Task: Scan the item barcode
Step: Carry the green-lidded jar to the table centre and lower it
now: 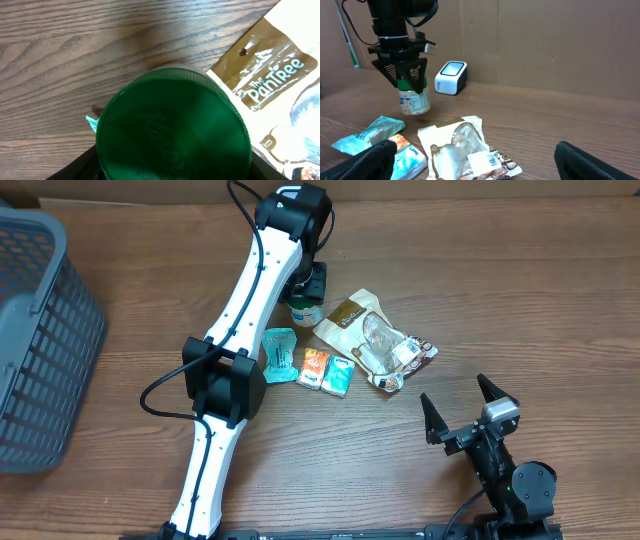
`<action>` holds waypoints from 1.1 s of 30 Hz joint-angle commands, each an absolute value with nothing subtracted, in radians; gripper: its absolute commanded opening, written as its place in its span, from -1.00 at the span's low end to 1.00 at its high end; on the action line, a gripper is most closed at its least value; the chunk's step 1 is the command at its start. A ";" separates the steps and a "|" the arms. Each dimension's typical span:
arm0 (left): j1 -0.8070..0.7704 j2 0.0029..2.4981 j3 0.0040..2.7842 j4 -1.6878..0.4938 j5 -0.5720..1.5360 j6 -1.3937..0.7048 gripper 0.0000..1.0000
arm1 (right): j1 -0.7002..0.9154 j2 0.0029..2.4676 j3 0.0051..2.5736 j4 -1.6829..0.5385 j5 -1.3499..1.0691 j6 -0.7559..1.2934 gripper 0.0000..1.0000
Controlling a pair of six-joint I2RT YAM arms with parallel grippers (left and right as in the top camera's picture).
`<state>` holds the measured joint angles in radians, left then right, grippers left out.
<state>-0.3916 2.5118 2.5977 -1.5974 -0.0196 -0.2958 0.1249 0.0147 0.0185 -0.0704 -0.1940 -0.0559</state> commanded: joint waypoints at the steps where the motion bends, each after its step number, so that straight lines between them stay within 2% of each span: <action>1: -0.393 2.515 2.585 -1.599 -0.046 -0.329 0.13 | 0.129 0.003 0.008 -0.065 -0.186 -0.053 0.99; 9: -0.400 2.515 2.460 -1.536 -0.052 -0.365 0.13 | 0.129 0.003 0.008 -0.065 -0.186 -0.054 1.00; 20: -0.412 2.515 2.453 -1.470 -0.052 -0.374 0.13 | 0.129 0.003 0.008 -0.065 -0.186 -0.053 1.00; 33: -0.427 2.515 2.449 -1.613 -0.115 -0.371 0.13 | 0.129 0.003 0.008 -0.065 -0.186 -0.054 1.00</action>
<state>-0.4171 2.5118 2.4519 -1.5993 -0.0841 -0.3641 0.1253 0.0147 0.0185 -0.0700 -0.1940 -0.0555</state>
